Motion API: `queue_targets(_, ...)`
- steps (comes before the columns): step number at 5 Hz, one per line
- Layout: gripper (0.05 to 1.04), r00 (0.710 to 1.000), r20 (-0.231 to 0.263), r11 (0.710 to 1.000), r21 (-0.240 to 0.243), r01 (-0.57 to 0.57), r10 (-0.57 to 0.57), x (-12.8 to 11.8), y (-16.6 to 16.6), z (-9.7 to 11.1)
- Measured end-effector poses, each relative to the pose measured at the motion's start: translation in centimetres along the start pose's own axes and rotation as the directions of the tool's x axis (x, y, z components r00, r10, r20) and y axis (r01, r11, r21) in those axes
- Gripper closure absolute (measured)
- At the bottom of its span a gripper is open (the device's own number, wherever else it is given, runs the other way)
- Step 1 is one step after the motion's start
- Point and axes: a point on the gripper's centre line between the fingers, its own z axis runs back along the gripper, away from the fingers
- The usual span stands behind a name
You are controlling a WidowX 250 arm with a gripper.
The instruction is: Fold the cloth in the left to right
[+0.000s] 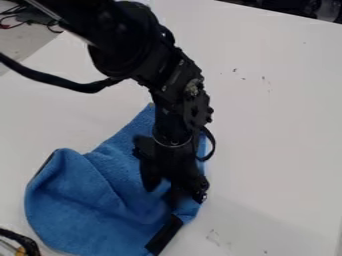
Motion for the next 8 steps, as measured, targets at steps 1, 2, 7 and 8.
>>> queue_targets(1, 0.118, 1.0, 0.009, 1.0, -0.008, -0.015, 0.015, 0.5, 0.0, 1.7)
queue_targets(2, 0.08, 0.999, -0.023, 0.999, -0.035, -0.036, 0.036, 1.6, 1.1, 3.4)
queue_targets(7, 0.083, 0.964, -0.167, 0.952, -0.191, -0.237, 0.207, 4.0, 11.5, 7.7)
queue_targets(8, 0.083, 0.955, -0.151, 0.937, -0.202, -0.284, 0.256, 2.7, 12.8, 8.2)
